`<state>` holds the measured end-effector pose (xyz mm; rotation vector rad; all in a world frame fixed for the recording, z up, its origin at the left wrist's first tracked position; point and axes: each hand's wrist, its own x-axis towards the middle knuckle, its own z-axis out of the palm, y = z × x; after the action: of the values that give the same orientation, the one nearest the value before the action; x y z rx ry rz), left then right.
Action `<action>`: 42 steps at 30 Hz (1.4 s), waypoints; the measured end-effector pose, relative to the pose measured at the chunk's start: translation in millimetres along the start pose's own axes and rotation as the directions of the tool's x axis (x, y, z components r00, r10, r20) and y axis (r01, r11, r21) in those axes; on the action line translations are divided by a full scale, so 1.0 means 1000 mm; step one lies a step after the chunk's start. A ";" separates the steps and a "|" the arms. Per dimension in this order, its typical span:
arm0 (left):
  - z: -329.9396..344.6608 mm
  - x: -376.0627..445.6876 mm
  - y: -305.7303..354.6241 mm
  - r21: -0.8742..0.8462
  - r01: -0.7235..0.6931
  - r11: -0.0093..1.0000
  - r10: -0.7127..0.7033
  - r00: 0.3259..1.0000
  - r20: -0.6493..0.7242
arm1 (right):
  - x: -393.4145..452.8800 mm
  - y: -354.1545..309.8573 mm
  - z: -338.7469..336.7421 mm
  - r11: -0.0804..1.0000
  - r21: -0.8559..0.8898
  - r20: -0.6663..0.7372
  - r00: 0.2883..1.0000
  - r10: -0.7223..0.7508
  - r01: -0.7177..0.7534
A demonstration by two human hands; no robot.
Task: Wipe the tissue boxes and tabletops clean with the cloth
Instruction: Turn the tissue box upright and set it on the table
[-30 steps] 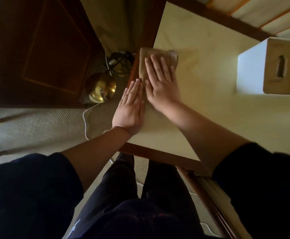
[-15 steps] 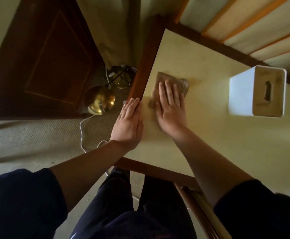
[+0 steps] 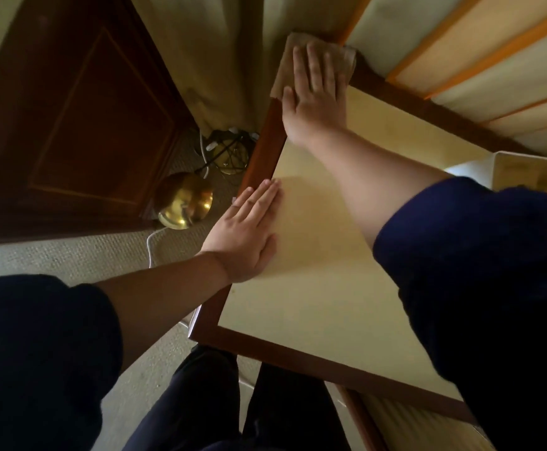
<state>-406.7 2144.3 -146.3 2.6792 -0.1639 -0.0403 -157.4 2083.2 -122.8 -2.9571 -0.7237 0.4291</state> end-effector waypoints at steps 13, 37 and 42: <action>-0.003 0.002 0.002 0.035 -0.009 0.999 0.008 1.000 0.014 | -0.032 0.087 -0.004 0.987 0.057 0.005 0.988 0.152 -0.153; 0.000 0.003 0.000 0.028 0.000 1.000 -0.001 1.000 0.030 | -0.194 0.061 0.045 0.927 0.139 -0.037 0.934 0.356 -0.348; -0.001 0.004 0.001 0.014 -0.010 1.000 0.009 1.000 0.024 | -0.106 0.001 0.029 0.979 0.134 -0.029 0.987 0.160 -0.154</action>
<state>-403.0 2143.6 -145.6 2.6929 -0.1848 -0.0680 -255.7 2033.2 -124.2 -2.8990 -0.4409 0.4097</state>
